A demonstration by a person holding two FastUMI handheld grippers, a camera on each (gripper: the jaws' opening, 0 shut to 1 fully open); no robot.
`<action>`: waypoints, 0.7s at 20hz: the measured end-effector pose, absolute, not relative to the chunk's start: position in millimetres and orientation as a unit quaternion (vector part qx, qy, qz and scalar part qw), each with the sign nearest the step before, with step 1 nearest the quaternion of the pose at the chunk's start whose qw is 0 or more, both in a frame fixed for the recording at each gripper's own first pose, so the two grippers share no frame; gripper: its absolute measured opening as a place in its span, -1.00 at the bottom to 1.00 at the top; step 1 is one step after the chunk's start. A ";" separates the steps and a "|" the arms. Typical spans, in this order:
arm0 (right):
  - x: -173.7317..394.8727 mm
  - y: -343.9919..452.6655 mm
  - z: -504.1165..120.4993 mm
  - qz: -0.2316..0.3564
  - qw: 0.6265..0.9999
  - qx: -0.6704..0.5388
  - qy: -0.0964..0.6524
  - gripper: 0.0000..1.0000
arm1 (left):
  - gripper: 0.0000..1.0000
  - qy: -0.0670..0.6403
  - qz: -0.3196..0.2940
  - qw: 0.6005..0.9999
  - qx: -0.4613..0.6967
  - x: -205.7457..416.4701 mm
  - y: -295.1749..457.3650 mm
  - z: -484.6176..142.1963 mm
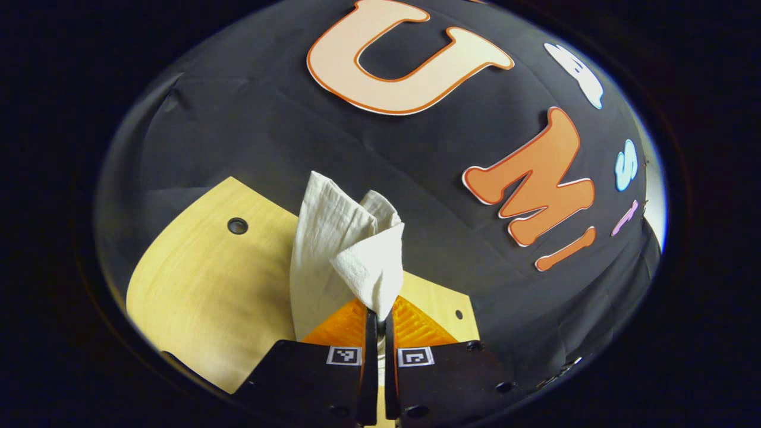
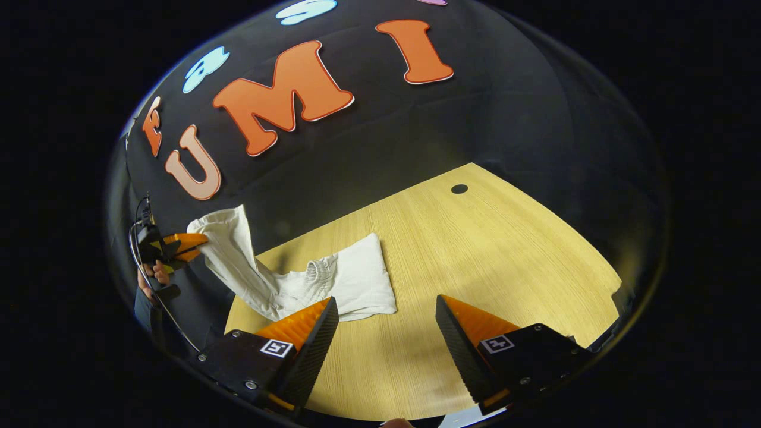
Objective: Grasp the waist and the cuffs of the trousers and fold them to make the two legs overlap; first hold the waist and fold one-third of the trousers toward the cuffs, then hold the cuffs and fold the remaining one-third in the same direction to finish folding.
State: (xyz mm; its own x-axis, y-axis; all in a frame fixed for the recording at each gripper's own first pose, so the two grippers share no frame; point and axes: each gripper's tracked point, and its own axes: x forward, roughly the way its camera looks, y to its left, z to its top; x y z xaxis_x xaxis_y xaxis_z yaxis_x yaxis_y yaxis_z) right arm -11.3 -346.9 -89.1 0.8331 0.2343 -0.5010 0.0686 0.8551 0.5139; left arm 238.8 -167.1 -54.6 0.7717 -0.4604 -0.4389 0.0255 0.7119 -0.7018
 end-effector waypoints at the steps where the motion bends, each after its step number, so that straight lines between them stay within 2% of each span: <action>1: -11.1 -347.2 -89.5 0.047 0.919 0.266 0.286 0.97 | -0.82 0.307 -0.142 0.871 -0.357 239.9 -170.0 -52.1; 7: -7.1 -354.0 -96.3 0.061 0.915 0.276 0.289 0.97 | -0.84 0.309 -0.154 0.871 -0.349 259.6 -223.5 -30.1; 14: -2.9 -366.8 -105.5 0.064 0.909 0.292 0.291 0.97 | -0.84 0.338 -0.172 0.872 -0.310 275.6 -297.0 -35.5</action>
